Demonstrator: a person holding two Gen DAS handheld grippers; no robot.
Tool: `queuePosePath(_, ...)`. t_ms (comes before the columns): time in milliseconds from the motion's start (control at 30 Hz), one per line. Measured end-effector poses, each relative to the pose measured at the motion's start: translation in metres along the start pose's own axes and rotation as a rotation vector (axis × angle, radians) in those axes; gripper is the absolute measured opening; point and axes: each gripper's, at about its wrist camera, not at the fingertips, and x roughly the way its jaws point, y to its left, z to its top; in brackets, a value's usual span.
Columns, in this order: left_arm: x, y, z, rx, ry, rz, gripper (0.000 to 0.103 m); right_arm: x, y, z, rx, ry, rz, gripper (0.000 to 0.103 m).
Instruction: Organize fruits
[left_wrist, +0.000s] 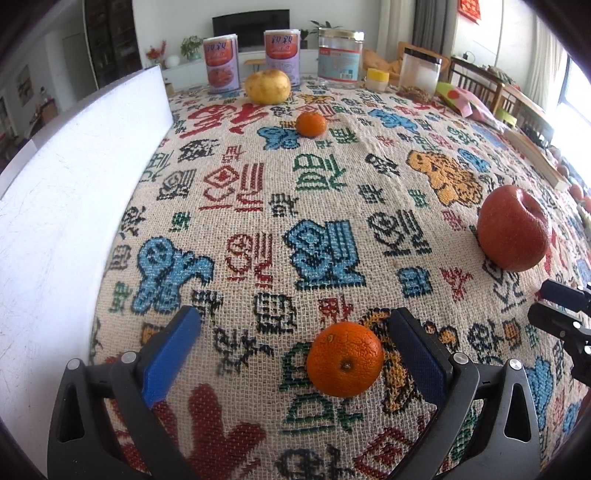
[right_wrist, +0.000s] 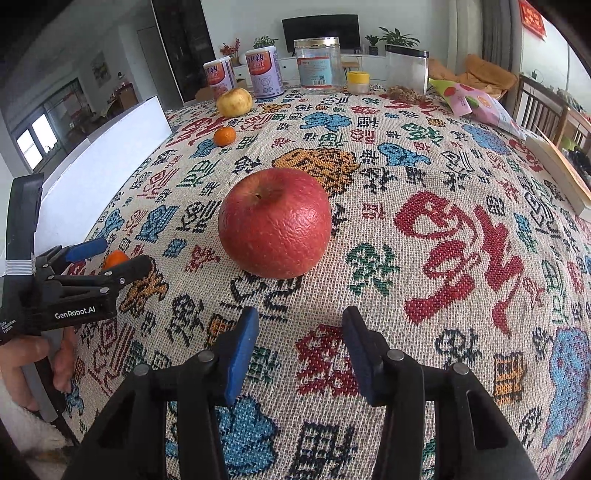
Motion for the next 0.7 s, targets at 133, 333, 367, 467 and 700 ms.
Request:
queuePosePath(133, -0.002, 0.002, -0.001, 0.001, 0.004, -0.018, 0.102, -0.006, 0.0, -0.013, -0.016, -0.036, -0.019, 0.053)
queuePosePath(333, -0.037, 0.032, -0.031, -0.012, 0.032, -0.202, 0.102, -0.012, 0.01, -0.033, -0.042, -0.064, -0.063, 0.084)
queuePosePath(367, -0.04, 0.036, -0.035, -0.026, 0.027, -0.213, 0.101, -0.013, 0.01, -0.035, -0.04, -0.065, -0.066, 0.087)
queuePosePath(467, -0.042, 0.034, -0.036, -0.027, 0.022, -0.188, 0.1, -0.011, 0.007, -0.035, -0.019, -0.061, -0.073, 0.093)
queuePosePath(700, -0.026, -0.007, -0.021, 0.091, -0.003, -0.092, 0.076, -0.007, 0.011, -0.034, -0.042, -0.041, -0.087, 0.099)
